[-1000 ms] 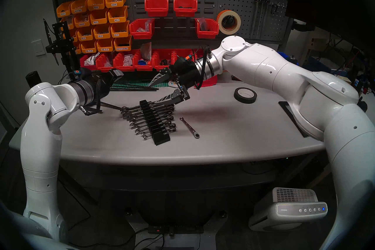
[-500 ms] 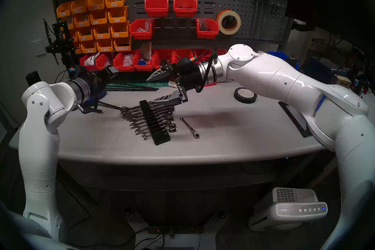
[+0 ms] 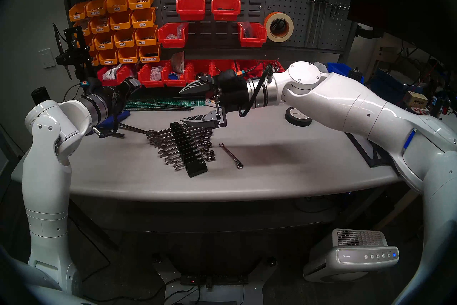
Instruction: Put the wrenches on the table into the correct slot in the case
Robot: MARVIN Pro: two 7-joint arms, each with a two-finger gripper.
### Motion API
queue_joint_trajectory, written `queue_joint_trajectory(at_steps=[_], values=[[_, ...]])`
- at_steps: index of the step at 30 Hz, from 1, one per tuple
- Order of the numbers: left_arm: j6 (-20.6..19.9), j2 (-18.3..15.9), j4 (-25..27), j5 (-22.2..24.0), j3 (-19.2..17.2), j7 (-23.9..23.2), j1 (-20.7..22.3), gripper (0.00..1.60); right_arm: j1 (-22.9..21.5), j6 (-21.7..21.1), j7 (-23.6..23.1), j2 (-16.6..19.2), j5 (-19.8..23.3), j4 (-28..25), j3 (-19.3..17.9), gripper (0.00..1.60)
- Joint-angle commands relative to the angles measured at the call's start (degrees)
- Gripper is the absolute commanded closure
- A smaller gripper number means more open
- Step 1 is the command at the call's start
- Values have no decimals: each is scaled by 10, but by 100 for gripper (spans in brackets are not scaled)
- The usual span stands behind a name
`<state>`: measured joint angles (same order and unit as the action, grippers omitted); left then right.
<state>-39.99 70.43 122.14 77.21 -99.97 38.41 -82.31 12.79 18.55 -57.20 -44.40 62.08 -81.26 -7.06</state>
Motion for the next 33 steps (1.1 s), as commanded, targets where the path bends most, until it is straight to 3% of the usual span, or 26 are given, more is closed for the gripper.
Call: queue_joint_trajectory(at_steps=[1, 2, 5, 13, 14, 16, 17, 29, 33], values=[[12, 2, 18, -5, -1, -10, 11, 0, 5, -9, 40, 60, 2, -61, -13, 0], [12, 2, 18, -6, -1, -10, 11, 0, 7, -12, 49, 78, 1, -76, -11, 0], [14, 2, 18, -8, -1, -11, 10, 0, 12, -23, 56, 84, -2, -82, -7, 0], [17, 3, 19, -13, 0, -13, 9, 0, 21, -40, 85, 147, -4, -128, -4, 0], [17, 3, 19, -14, 0, -13, 9, 0, 21, -43, 85, 135, -6, -121, -5, 0], [18, 3, 19, -15, 1, -14, 8, 0, 22, -46, 97, 170, -6, -147, -5, 0], [19, 4, 19, -16, 1, -14, 8, 0, 22, -48, 98, 161, -7, -142, -7, 0], [27, 5, 21, -25, 2, -23, 5, 0, 20, -99, 158, 246, -29, -219, -4, 0], [29, 5, 21, -27, 2, -26, 5, 0, 19, -118, 176, 255, -40, -232, -4, 0]])
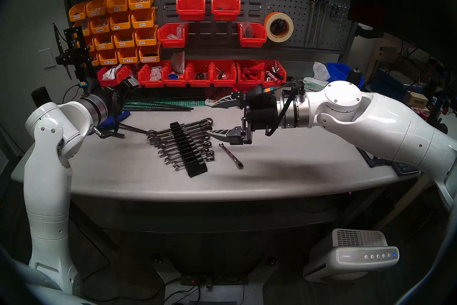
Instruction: Put the wrenches on the table into the correct slot in the case
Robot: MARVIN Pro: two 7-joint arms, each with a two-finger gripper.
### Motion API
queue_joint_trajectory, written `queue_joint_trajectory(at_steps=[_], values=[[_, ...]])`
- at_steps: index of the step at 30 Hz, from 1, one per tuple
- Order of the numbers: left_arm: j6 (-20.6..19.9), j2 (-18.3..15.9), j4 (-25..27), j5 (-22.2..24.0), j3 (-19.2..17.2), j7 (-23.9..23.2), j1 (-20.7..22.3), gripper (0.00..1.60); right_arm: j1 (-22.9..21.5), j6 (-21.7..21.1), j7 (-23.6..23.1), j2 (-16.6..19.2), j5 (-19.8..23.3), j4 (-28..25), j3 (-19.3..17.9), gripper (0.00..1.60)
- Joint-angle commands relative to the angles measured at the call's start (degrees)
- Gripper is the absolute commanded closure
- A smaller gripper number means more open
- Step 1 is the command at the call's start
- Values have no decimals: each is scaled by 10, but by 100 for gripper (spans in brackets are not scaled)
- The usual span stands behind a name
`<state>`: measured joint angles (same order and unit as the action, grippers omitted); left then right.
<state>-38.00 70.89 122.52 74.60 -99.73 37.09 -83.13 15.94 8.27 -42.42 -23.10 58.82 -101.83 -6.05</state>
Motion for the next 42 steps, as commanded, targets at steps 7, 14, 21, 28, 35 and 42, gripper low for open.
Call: queue_joint_trajectory(at_steps=[7, 14, 21, 28, 35, 42], values=[[15, 1, 18, -8, 1, -20, 11, 0, -16, -75, 87, 93, -48, -103, -11, 0], [21, 1, 18, -14, 1, -29, 8, 0, -13, -140, 141, 128, -65, -174, -8, 0], [26, 1, 18, -20, 2, -37, 6, 0, -14, -205, 181, 143, -75, -201, -11, 0], [31, 1, 17, -26, 2, -46, 4, 0, 2, -220, 233, 153, -51, -209, -7, 0], [34, 1, 17, -30, 2, -51, 2, 0, 12, -209, 243, 159, -31, -227, 4, 0], [35, 1, 17, -32, 2, -54, 2, 0, 13, -223, 251, 146, -46, -225, 15, 0]])
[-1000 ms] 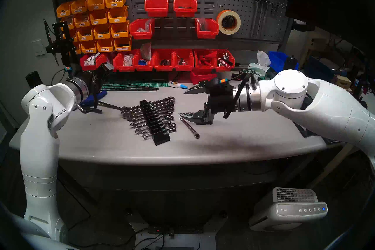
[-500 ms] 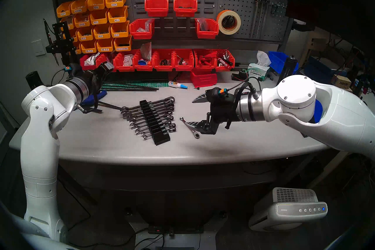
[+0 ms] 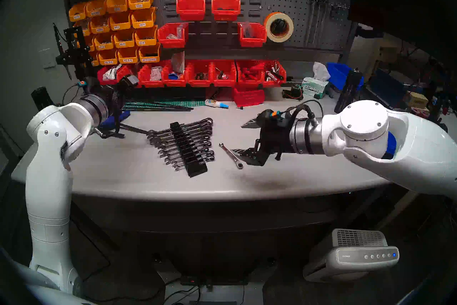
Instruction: Put the wrenches on the table into the correct slot in the case
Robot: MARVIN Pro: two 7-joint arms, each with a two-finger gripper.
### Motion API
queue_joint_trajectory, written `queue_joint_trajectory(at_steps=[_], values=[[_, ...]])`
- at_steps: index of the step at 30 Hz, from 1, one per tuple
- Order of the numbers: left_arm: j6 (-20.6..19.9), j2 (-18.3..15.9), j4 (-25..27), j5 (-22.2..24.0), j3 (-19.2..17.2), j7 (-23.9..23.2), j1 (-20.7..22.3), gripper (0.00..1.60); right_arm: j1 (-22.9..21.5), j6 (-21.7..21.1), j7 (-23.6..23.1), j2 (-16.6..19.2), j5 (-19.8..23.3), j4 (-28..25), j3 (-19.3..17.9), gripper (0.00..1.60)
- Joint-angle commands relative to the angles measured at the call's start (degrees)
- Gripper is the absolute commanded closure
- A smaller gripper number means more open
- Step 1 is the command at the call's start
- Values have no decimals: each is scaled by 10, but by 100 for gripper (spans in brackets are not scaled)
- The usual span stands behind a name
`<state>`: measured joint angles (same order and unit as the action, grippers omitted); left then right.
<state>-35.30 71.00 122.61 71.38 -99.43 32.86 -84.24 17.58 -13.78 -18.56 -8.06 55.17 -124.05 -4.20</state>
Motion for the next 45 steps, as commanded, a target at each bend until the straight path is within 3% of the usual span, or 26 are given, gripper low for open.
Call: queue_joint_trajectory(at_steps=[1, 10, 23, 45], values=[[8, 0, 16, 0, -1, -11, 13, 0, -5, -9, 13, -6, -17, -2, -2, 0], [8, 1, 16, -1, -2, -13, 13, 0, 1, -16, 28, -27, -40, 11, 12, 0], [7, 1, 16, -2, -2, -13, 13, 0, -2, -22, 13, -63, -60, 39, 24, 0], [7, 2, 16, -3, -2, -13, 13, 0, -20, -47, -16, -27, -95, 43, 17, 0]])
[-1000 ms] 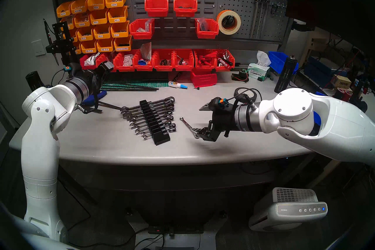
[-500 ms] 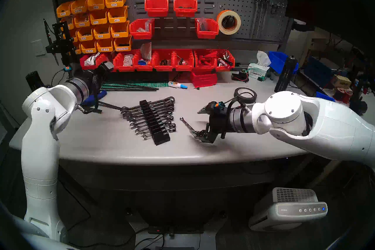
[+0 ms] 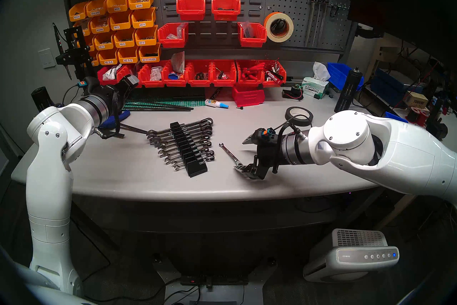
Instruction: Put the wrenches on the table into the correct slot in the case
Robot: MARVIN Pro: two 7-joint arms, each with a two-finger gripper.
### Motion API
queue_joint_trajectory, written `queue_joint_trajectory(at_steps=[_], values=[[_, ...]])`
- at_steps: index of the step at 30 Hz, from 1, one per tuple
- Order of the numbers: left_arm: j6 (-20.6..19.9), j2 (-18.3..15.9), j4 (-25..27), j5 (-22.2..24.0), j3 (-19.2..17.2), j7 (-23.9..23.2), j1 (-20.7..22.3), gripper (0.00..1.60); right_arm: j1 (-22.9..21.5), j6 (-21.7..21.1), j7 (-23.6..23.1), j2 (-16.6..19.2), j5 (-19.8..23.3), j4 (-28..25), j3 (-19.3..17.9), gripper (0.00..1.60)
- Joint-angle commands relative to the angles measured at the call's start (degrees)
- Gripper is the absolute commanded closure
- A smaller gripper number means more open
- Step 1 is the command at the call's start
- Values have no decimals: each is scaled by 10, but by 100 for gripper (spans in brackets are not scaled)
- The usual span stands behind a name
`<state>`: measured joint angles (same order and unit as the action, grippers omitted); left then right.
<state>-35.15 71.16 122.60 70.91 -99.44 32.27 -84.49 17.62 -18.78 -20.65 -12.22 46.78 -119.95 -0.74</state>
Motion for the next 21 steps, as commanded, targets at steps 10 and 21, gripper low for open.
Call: queue_joint_trajectory(at_steps=[10, 21], values=[[5, 0, 16, 2, -2, -8, 15, 0, -13, 15, 9, 6, -12, 19, -14, 0], [5, 0, 16, 2, -2, -7, 15, 0, -18, 26, 2, -2, -13, 46, -17, 0]])
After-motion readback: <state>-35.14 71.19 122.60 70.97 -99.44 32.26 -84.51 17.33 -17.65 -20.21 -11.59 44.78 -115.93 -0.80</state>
